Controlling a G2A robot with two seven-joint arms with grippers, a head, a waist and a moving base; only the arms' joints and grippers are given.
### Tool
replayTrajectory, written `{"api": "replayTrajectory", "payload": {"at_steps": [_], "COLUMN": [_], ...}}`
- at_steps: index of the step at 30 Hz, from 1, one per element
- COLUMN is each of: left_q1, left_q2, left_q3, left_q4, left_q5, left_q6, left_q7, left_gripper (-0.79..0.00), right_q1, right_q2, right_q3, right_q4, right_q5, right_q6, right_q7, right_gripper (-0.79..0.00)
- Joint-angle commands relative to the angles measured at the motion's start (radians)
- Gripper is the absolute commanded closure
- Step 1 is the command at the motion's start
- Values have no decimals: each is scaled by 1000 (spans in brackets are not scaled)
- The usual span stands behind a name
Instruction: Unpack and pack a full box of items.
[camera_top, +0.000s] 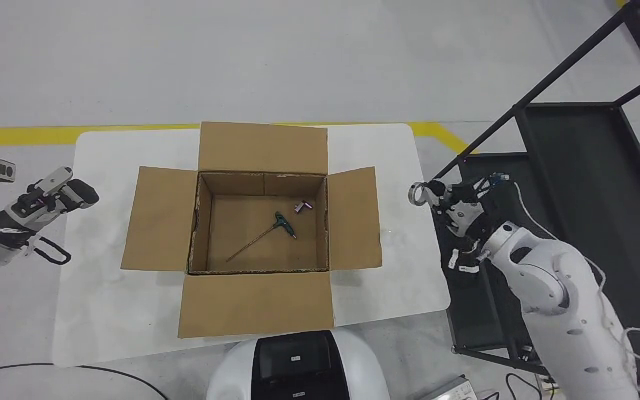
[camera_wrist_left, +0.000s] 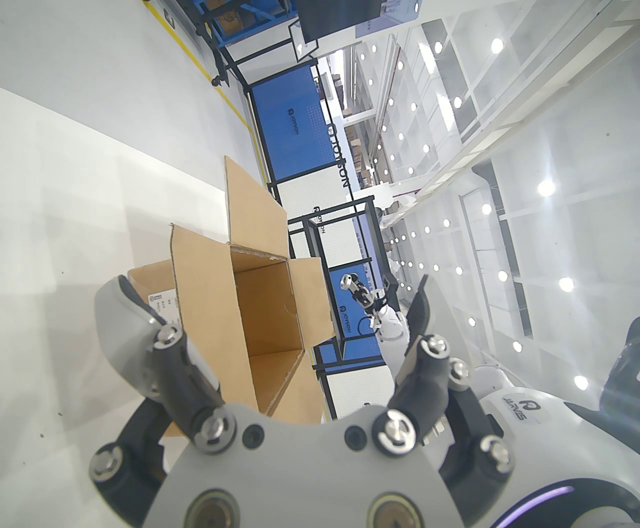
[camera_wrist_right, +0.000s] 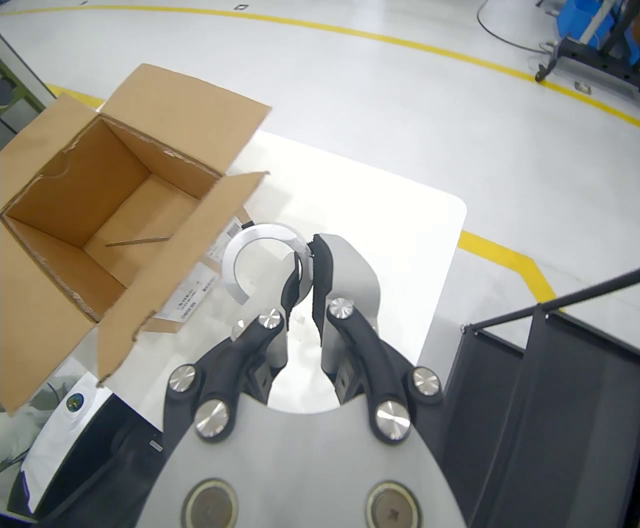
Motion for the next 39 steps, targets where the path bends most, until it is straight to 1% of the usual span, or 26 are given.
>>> {"api": "replayTrajectory", "payload": {"at_steps": [1,4,6,9,10,13,22,30,31,32,33,37,39], "left_q1": [0,0,0,0,0,0,0,0,0,0,0,0,0], "left_q2": [0,0,0,0,0,0,0,0,0,0,0,0,0], "left_q3": [0,0,0,0,0,0,0,0,0,0,0,0,0], "left_q4": [0,0,0,0,0,0,0,0,0,0,0,0,0], "left_q5": [0,0,0,0,0,0,0,0,0,0,0,0,0], "left_q6": [0,0,0,0,0,0,0,0,0,0,0,0,0], "left_q7": [0,0,0,0,0,0,0,0,0,0,0,0,0], "left_gripper": [-785,-785,-785,-785,-785,-785,-785,-785,-785,-785,-785,-785,-785], "right_q1": [32,93,139,204,222,281,398,467,473,478,484,481,471], "right_q2": [-2,-7,-13,-26,-32,-46,-87,-125,-130,-134,-138,-145,-145], "right_q3": [-60,-177,-264,-393,-432,-523,-723,-849,-863,-875,-887,-912,-905], "right_q4": [-34,-62,-64,-39,-29,-8,61,122,127,131,135,136,124], "right_q5": [-40,-123,-211,-302,-311,-370,-490,-545,-545,-546,-544,-544,-529], "right_q6": [21,48,84,139,155,201,279,327,329,327,318,275,259], "right_q7": [33,82,110,124,124,141,198,215,216,217,213,180,165], "right_gripper": [0,0,0,0,0,0,0,0,-225,-631,-785,-785,-785]}}
